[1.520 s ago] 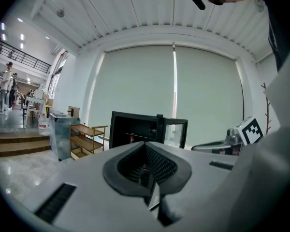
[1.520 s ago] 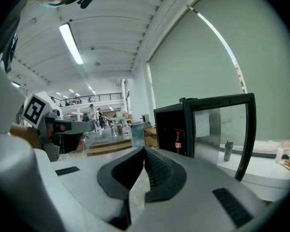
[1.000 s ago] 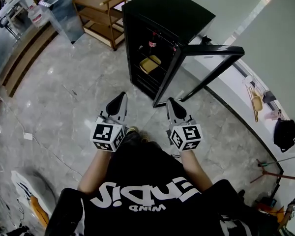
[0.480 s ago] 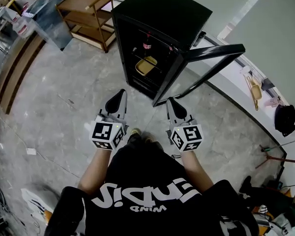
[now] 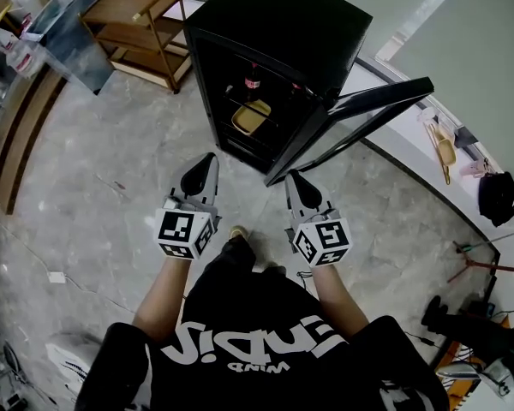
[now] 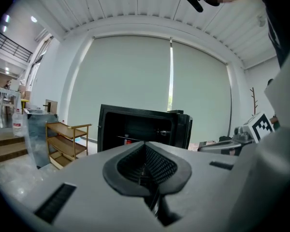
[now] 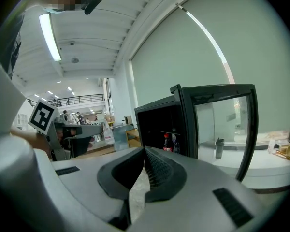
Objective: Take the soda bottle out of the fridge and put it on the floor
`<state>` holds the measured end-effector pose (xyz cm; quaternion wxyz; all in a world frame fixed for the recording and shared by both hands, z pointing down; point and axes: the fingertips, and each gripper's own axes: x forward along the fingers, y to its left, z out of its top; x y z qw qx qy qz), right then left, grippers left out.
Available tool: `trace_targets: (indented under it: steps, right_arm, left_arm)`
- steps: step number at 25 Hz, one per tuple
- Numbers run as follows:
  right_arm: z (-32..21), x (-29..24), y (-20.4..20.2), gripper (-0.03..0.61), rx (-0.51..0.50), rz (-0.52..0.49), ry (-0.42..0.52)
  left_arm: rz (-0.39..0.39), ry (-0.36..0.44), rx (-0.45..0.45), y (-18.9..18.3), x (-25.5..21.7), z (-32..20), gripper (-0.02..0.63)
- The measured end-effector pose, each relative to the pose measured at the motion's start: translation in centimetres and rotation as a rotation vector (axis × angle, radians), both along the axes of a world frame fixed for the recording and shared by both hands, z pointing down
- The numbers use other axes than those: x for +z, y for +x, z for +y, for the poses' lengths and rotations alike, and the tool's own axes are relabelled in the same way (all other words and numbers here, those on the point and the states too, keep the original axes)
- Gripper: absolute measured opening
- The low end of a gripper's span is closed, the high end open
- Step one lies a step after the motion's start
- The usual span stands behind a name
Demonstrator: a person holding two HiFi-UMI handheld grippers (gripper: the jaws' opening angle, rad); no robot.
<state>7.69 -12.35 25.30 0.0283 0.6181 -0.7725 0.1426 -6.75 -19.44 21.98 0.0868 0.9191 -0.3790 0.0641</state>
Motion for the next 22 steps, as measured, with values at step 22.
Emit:
trace_targets:
  steps: [22]
  right_arm:
    - [-1.9, 7.7, 0.7, 0.023, -0.053, -0.010, 0.045]
  left_arm:
    - [0.052, 0.033, -0.030, 2.7, 9.2, -3.2, 0.008]
